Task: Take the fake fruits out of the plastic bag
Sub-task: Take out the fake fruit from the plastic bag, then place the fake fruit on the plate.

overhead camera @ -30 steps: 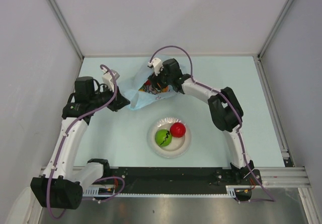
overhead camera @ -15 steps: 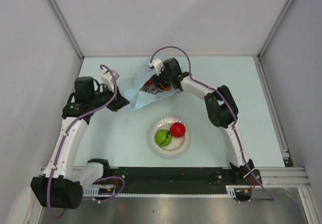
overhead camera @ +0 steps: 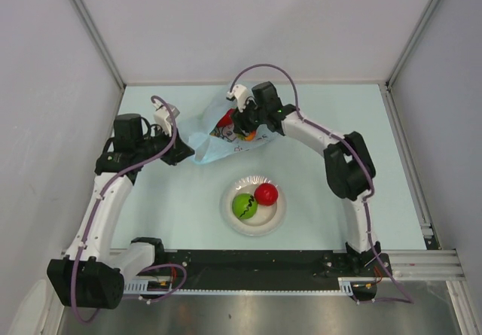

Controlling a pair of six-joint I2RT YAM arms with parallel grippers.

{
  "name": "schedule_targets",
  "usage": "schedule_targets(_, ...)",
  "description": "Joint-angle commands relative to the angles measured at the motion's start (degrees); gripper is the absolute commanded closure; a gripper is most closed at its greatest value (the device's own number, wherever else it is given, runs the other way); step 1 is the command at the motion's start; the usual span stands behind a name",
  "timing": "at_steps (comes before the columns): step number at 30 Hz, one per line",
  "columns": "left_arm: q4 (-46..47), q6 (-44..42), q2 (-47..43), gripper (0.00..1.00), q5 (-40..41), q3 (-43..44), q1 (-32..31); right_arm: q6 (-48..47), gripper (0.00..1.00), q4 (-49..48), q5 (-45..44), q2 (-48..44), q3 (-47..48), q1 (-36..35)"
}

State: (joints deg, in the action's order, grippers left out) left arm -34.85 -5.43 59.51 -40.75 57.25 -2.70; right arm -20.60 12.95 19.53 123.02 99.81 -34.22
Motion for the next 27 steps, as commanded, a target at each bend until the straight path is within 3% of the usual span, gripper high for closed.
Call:
schedule_targets(1,2.51,0.51,0.43,1.00,-1.43,-0.21,0.42,2.05,0.73,-2.67,5.60,-13.84,-3.82,0.12)
schedule_targets(5,2.60,0.95,0.44,1.00,-1.61,-0.39,0.41,2.93,0.73,-0.56,7.98,-22.36,-8.48,0.03)
schedule_targets(10,2.59,0.95,0.00,1.00,-1.35,-0.65,0.42,1.01,0.74,5.59,11.05,-33.09,-21.12,-0.23)
schedule_targets(18,2.77,1.74,0.26,1.00,-1.70,-1.88,0.50,-17.42,0.74,13.41,13.69,-54.17,-42.93,-5.32)
schedule_targets(27,2.33,2.79,1.31,1.00,-2.32,-3.29,0.33,-24.66,0.74,8.86,12.55,-64.57,-57.26,-15.17)
